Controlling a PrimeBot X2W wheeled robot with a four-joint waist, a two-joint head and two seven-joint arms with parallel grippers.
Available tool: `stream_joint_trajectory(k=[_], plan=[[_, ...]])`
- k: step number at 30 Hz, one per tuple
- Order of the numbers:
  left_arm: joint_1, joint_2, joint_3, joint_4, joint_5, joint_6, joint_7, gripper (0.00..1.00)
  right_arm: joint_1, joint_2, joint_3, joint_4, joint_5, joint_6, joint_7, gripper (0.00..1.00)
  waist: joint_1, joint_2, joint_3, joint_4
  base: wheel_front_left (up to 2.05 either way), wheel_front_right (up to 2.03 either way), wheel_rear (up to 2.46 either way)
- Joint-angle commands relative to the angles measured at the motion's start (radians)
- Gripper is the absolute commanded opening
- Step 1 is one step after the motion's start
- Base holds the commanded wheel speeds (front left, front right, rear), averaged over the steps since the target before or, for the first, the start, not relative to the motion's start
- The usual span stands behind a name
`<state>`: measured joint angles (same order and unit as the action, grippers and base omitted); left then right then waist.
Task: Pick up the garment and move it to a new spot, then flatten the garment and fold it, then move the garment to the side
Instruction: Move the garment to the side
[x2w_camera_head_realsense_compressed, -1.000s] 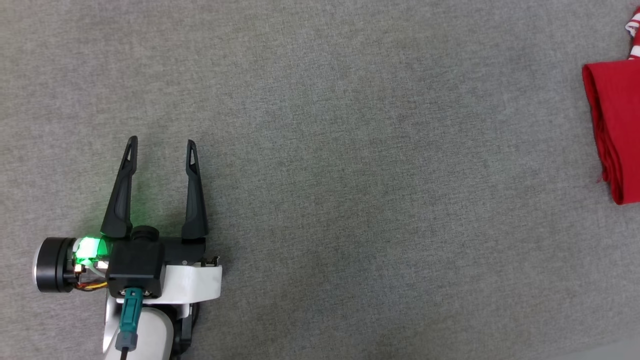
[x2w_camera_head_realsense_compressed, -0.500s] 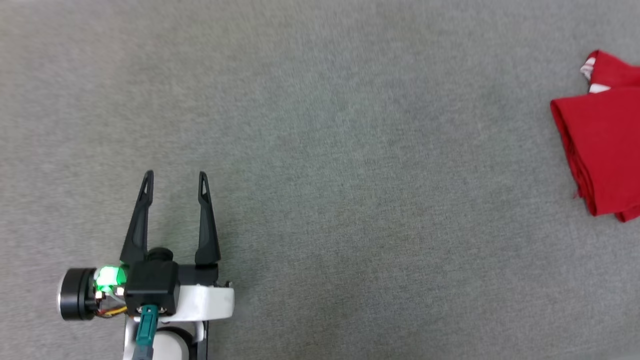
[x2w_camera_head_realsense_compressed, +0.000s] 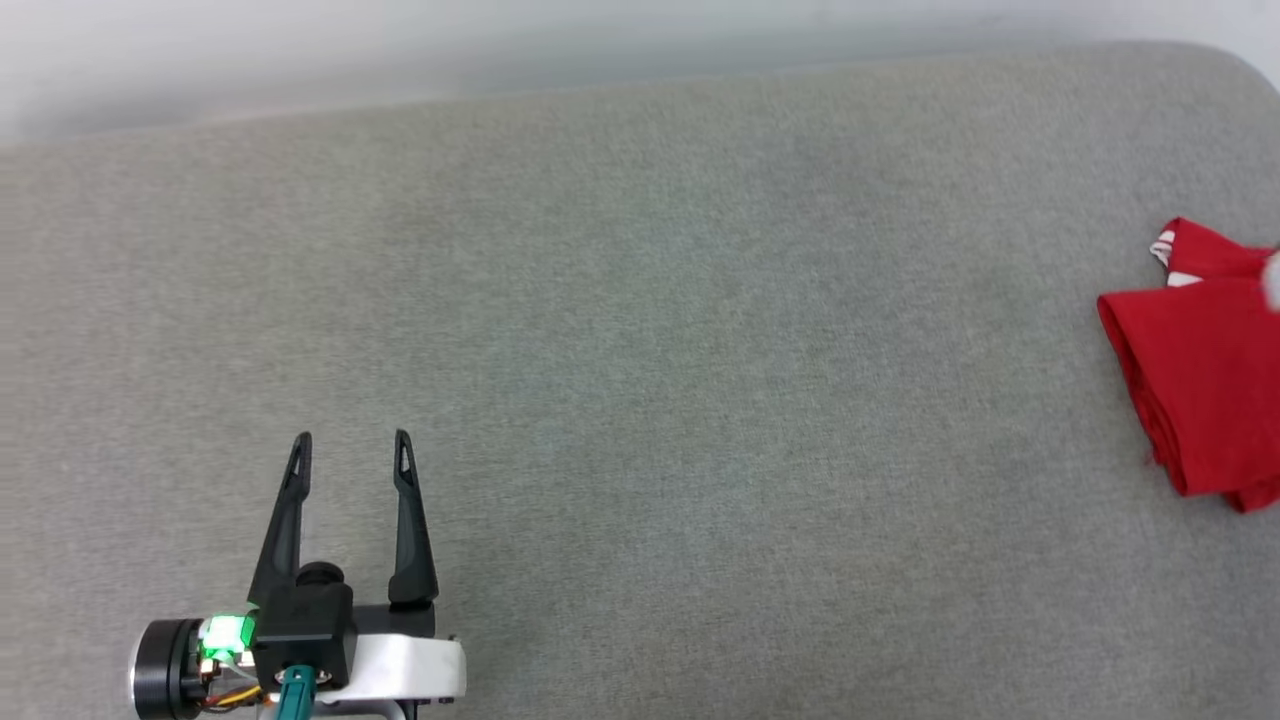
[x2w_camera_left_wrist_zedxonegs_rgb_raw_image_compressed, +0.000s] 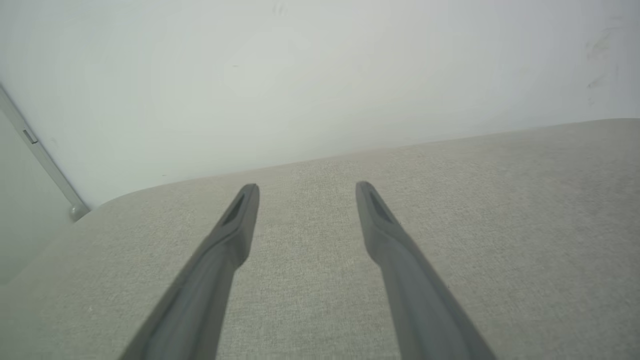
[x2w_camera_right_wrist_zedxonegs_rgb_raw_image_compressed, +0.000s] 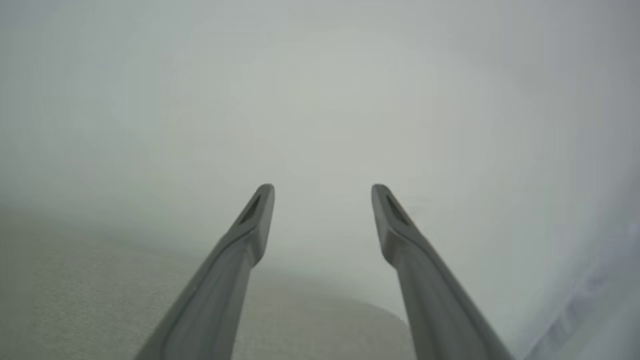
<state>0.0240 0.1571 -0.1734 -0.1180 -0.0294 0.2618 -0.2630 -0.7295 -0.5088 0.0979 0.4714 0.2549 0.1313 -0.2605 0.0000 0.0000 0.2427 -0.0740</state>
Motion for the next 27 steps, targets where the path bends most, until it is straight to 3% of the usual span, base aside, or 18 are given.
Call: stream_joint_trajectory(k=[1,8,19,27], plan=[[0.009,-0.002,0.003,0.003,0.001,-0.004,-0.002,1.00,0.024,0.018,-0.008,-0.031,-0.010,-0.001,-0.004,1.00,0.0000,0.0000,-0.025,0.021,0.00,0.00,0.00],[0.041,-0.019,0.017,0.023,-0.003,-0.023,-0.002,1.00,0.242,0.162,-0.001,-0.259,-0.058,-0.001,-0.004,1.00,0.0000,0.0000,-0.085,0.056,0.00,0.00,0.00],[0.104,-0.033,0.039,0.059,0.000,-0.052,-0.002,1.00,0.599,0.334,-0.057,-0.376,-0.067,-0.001,-0.004,1.00,0.0000,0.0000,-0.181,0.090,0.00,0.00,0.00],[0.156,-0.039,0.055,0.076,0.001,-0.075,-0.002,1.00,0.785,0.405,-0.109,-0.454,-0.093,-0.001,-0.004,1.00,0.0000,0.0000,-0.233,0.098,0.00,0.00,0.00]])
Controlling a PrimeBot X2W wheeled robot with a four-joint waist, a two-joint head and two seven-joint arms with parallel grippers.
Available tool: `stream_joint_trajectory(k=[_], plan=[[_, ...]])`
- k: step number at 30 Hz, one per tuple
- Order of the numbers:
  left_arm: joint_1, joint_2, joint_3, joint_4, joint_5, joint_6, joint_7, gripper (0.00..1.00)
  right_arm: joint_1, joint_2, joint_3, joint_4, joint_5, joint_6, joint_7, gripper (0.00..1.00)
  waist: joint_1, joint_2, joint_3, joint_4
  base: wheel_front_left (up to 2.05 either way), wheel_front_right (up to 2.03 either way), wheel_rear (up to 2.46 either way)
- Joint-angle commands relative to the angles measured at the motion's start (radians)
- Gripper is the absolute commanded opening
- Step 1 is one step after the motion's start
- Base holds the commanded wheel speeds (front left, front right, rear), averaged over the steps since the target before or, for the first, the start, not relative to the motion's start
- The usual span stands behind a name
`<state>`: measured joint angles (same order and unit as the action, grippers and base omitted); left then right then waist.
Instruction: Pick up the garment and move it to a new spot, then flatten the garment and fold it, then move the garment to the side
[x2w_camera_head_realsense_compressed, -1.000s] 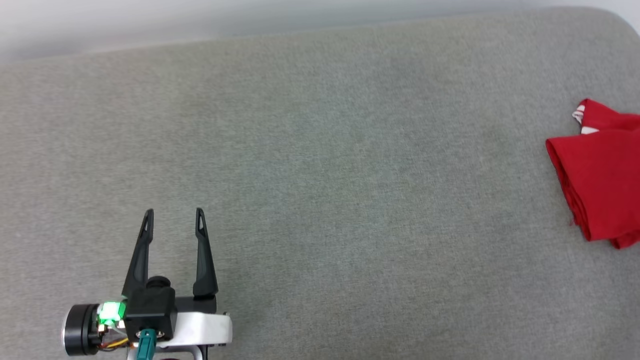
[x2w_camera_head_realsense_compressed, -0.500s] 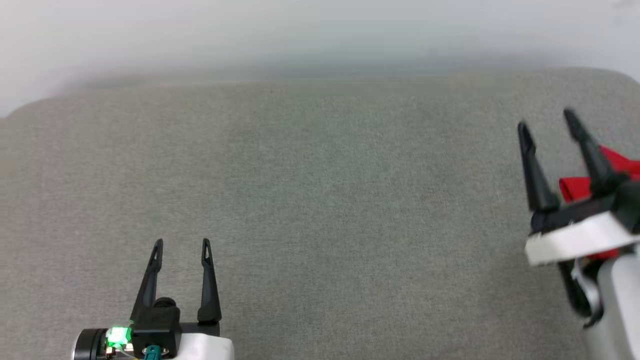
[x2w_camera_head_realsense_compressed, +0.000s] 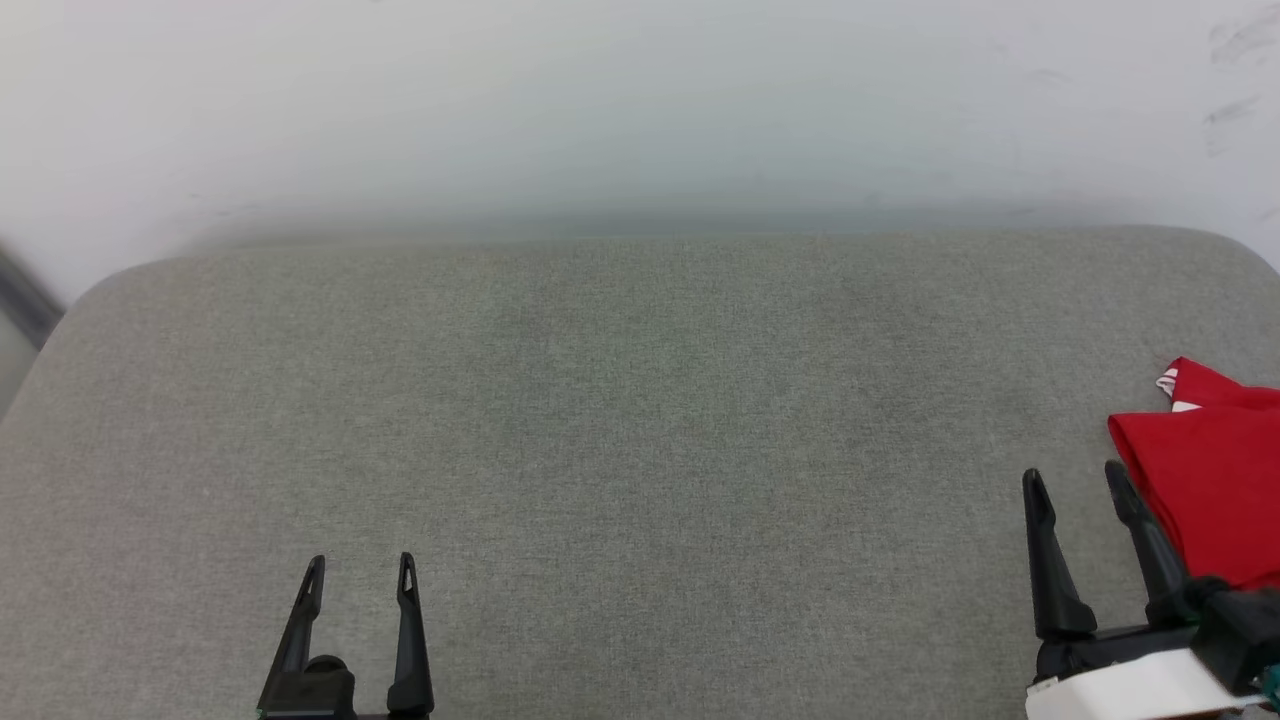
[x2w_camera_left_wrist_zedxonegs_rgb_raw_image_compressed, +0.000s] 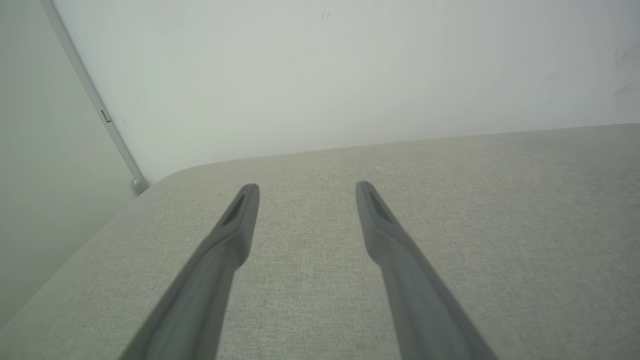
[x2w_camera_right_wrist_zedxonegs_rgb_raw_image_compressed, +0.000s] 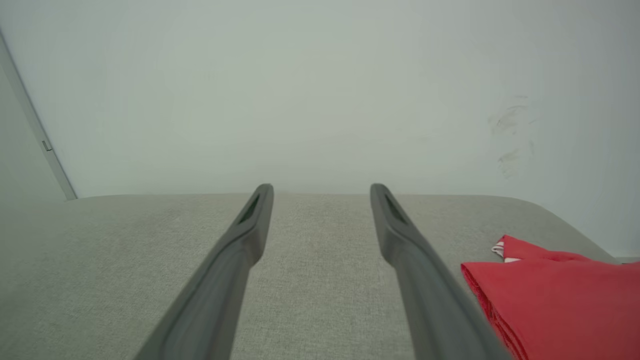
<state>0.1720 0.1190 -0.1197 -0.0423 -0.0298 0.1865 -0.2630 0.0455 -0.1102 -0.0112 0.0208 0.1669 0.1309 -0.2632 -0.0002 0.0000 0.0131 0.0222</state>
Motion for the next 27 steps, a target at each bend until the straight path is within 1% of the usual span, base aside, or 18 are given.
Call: stream_joint_trajectory(k=[1,8,17,18,22,27], plan=[[0.011,-0.002,0.004,0.002,0.002,-0.003,-0.002,1.00,0.026,0.011,0.000,-0.015,-0.009,0.000,-0.002,1.00,0.0002,0.0000,-0.006,0.002,0.00,0.00,0.00],[0.028,-0.012,0.014,0.006,-0.002,-0.028,-0.002,1.00,0.111,0.046,-0.033,-0.065,-0.015,0.000,-0.001,1.00,0.0002,0.0000,-0.020,0.000,0.00,0.00,0.00],[0.039,-0.027,0.043,0.004,-0.010,-0.060,-0.002,1.00,0.126,0.061,-0.023,-0.089,-0.025,0.000,-0.001,1.00,0.0002,0.0000,-0.024,-0.011,0.00,0.00,0.00],[0.028,-0.027,0.039,0.007,-0.010,-0.057,0.000,0.00,0.120,0.056,-0.022,-0.082,-0.019,0.000,0.000,0.00,0.0002,0.0000,-0.025,-0.011,0.00,0.00,0.00],[0.029,-0.031,0.034,0.038,-0.023,-0.057,0.003,0.00,0.124,0.056,-0.019,-0.048,-0.007,0.000,0.003,0.00,0.0002,0.0000,-0.024,-0.011,0.00,0.00,0.00],[0.013,-0.027,0.040,0.044,-0.141,-0.071,0.021,0.00,0.107,0.050,-0.016,-0.034,0.103,0.000,0.022,0.00,0.0002,0.0000,-0.024,-0.012,0.00,0.00,0.00]])
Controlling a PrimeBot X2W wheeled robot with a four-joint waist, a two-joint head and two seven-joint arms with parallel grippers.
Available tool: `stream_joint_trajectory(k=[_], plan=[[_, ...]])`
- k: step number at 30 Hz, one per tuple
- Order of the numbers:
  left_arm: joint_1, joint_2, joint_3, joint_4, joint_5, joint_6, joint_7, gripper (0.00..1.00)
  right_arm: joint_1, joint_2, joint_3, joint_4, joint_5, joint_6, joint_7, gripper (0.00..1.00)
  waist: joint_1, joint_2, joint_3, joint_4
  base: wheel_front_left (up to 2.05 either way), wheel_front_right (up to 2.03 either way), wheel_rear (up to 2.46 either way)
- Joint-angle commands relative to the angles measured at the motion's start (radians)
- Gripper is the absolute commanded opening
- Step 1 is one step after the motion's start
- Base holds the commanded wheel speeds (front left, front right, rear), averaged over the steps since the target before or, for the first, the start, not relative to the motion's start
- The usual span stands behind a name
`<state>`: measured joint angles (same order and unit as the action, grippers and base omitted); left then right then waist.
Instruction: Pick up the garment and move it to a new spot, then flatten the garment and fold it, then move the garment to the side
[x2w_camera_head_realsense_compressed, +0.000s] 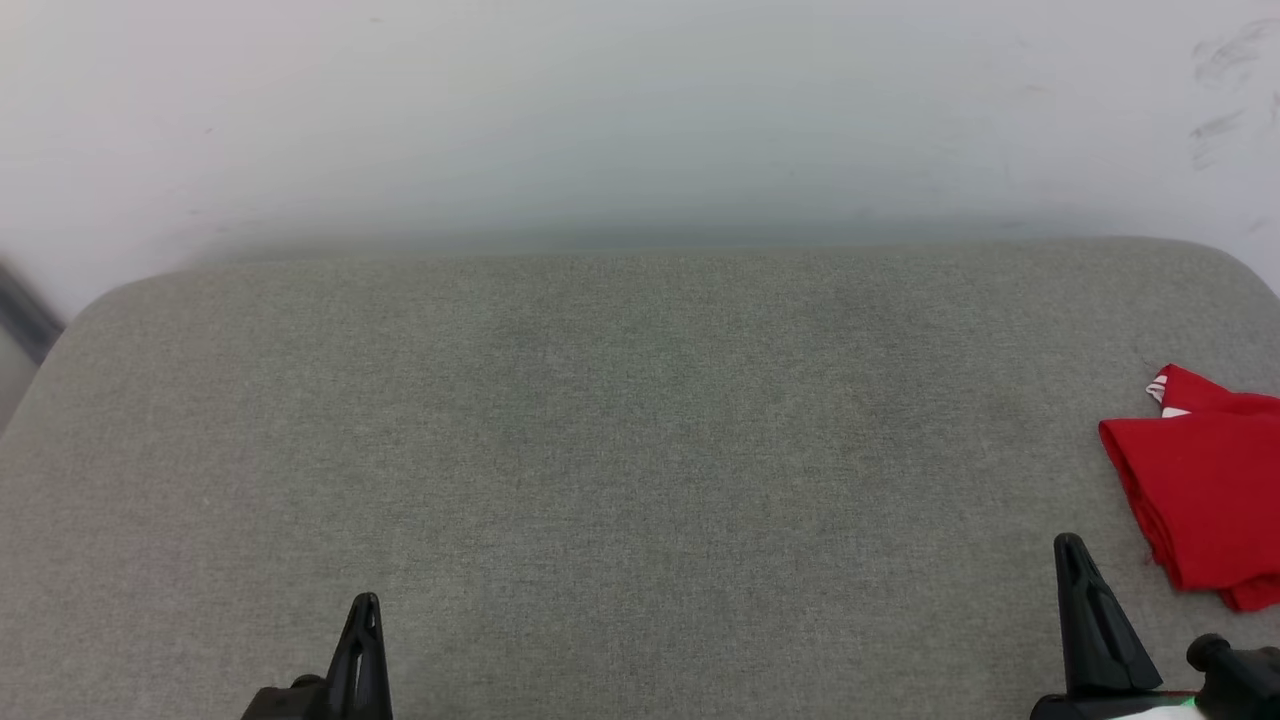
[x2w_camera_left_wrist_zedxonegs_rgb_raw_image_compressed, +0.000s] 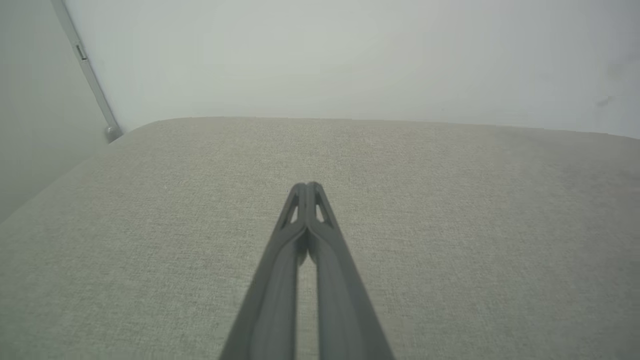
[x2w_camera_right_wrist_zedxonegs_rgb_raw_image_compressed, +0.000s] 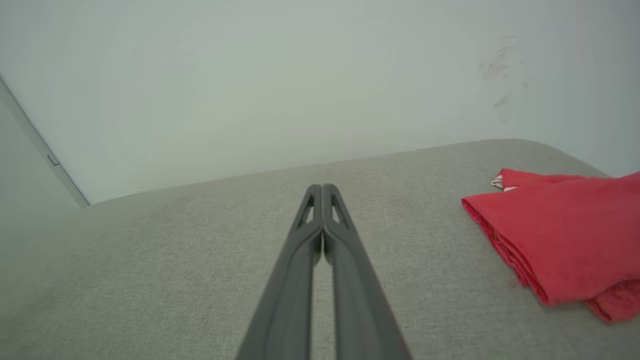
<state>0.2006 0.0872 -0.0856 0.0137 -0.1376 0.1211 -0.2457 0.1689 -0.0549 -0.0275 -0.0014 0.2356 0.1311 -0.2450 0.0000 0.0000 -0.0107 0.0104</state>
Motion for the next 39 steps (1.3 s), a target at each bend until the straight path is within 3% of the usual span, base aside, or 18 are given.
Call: stream_joint_trajectory(k=[1,11,39], plan=[[-0.020,0.006,0.007,-0.008,-0.056,-0.009,0.008,0.00,-0.021,-0.007,0.000,-0.007,0.056,0.000,0.008,0.00,0.0000,0.0000,0.000,0.000,0.00,0.00,0.00],[-0.065,0.013,0.017,0.032,-0.267,-0.045,0.044,0.00,-0.060,-0.017,0.003,0.029,0.251,0.000,0.045,0.00,0.0000,0.0000,0.001,-0.001,0.00,0.00,0.00],[-0.155,0.018,0.052,0.103,-0.718,-0.121,0.132,0.00,-0.139,-0.030,-0.003,0.103,0.670,0.000,0.135,0.00,0.0000,0.0000,0.004,-0.003,0.00,0.00,0.00]])
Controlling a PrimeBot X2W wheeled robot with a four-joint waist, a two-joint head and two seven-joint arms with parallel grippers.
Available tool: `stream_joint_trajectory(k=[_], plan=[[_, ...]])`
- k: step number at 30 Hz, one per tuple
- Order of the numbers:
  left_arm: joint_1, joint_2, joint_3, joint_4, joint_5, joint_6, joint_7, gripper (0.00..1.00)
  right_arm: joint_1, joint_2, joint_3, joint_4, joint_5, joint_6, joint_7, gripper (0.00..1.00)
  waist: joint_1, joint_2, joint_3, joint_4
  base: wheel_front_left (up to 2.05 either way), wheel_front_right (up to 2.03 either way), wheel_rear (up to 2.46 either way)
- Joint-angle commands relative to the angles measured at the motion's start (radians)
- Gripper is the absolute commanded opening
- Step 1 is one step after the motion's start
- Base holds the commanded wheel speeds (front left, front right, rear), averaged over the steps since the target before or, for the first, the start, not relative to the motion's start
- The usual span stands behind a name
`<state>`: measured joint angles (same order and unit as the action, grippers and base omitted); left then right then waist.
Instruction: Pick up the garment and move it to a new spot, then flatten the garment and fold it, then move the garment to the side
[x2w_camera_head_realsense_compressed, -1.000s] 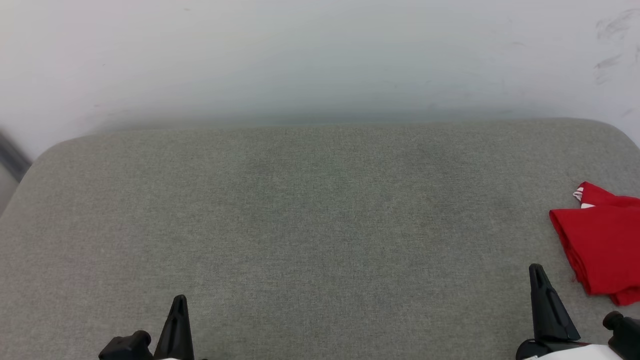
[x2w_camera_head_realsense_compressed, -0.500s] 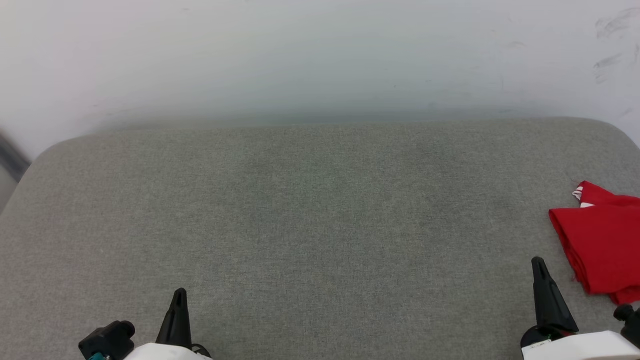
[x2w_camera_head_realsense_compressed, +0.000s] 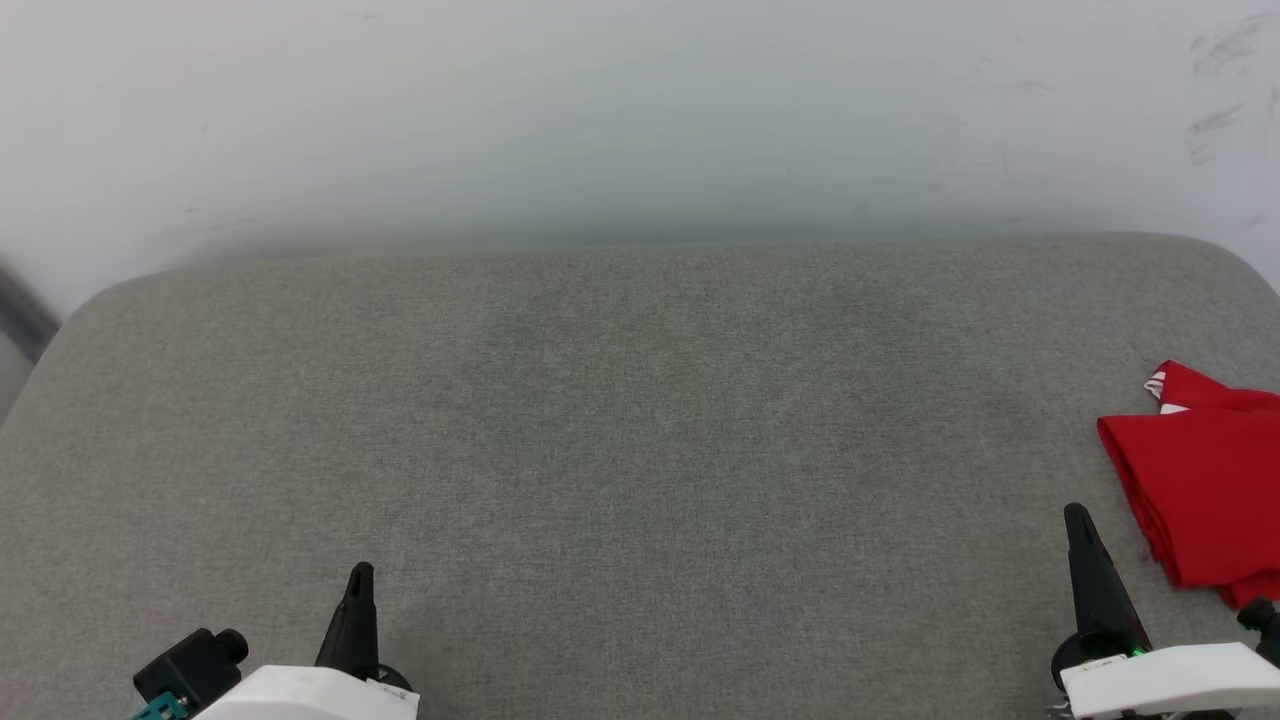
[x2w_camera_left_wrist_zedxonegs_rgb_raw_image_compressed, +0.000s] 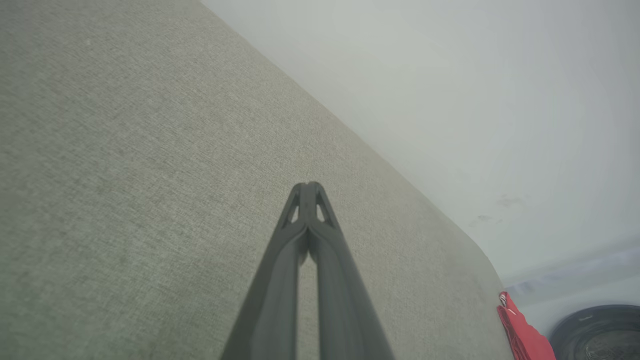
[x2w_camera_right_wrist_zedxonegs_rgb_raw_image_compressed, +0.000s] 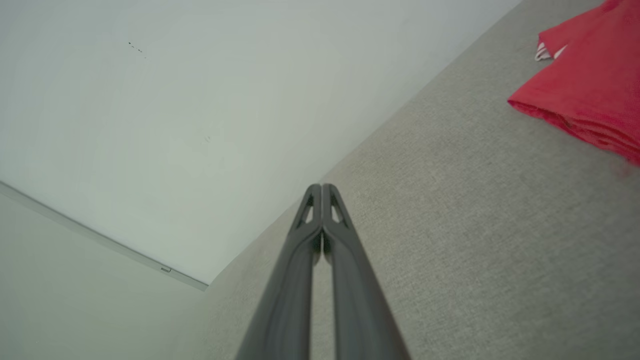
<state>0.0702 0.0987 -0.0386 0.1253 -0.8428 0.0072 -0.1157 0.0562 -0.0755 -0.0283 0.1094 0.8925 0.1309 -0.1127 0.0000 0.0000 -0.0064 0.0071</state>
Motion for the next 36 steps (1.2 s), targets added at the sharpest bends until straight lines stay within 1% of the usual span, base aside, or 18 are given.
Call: stream_joint_trajectory(k=[1,17,36], plan=[[-0.028,0.007,0.006,-0.006,-0.027,-0.009,0.005,0.00,-0.029,-0.009,-0.003,-0.005,0.027,0.000,0.006,0.00,0.0000,0.0000,0.000,0.000,0.00,0.00,0.00],[-0.069,0.004,0.030,0.025,-0.233,-0.044,0.051,0.00,-0.066,-0.011,-0.011,0.030,0.218,0.000,0.053,0.00,0.0000,0.0000,0.002,-0.001,0.00,0.00,0.00],[-0.109,-0.002,0.056,0.057,-0.438,-0.079,0.101,0.00,-0.103,-0.010,-0.023,0.067,0.409,0.000,0.104,0.00,0.0000,0.0000,0.004,-0.003,0.00,0.00,0.00]])
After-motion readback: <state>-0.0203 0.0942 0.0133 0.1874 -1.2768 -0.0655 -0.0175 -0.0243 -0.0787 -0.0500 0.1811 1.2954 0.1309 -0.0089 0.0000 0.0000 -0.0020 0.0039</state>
